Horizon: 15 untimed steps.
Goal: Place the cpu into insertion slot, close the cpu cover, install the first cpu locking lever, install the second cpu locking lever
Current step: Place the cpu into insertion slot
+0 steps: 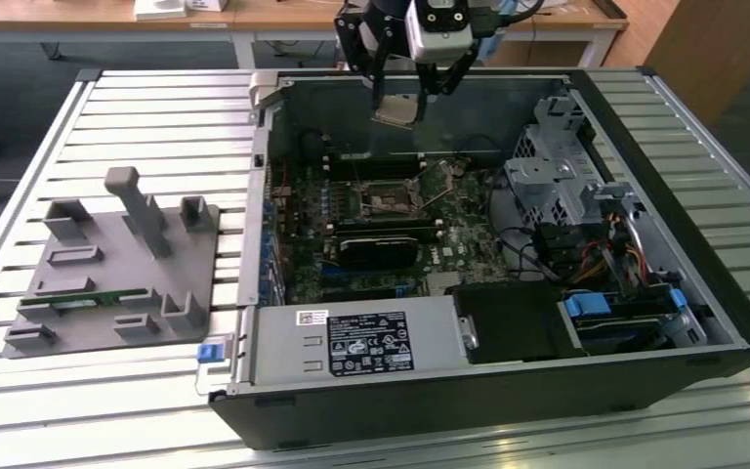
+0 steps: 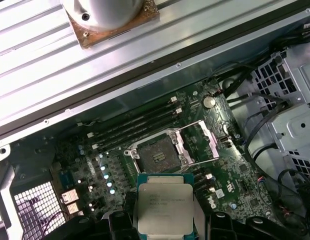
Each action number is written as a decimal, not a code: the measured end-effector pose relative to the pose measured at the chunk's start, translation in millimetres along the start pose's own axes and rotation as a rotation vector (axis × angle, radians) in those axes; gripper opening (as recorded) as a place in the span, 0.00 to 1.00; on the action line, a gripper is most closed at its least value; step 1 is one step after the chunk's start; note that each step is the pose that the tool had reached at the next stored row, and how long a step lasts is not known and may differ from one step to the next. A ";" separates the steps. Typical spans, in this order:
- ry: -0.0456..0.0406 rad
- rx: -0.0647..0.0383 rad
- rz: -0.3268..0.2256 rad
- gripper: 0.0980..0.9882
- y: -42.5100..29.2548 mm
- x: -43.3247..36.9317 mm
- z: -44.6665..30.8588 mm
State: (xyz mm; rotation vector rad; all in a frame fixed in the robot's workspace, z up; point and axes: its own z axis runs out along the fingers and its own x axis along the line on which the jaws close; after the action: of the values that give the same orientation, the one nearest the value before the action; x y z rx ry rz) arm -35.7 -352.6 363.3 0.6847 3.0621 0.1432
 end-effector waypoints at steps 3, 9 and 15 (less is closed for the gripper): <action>-0.0009 0.000 0.009 0.49 0.0 0.0 0.1; -0.0025 -0.001 0.028 0.49 0.0 0.0 0.2; -0.0043 -0.001 0.048 0.49 0.0 0.0 0.3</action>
State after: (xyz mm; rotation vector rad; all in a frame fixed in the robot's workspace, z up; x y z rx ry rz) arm -35.7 -352.6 363.0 0.7576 3.0427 0.1430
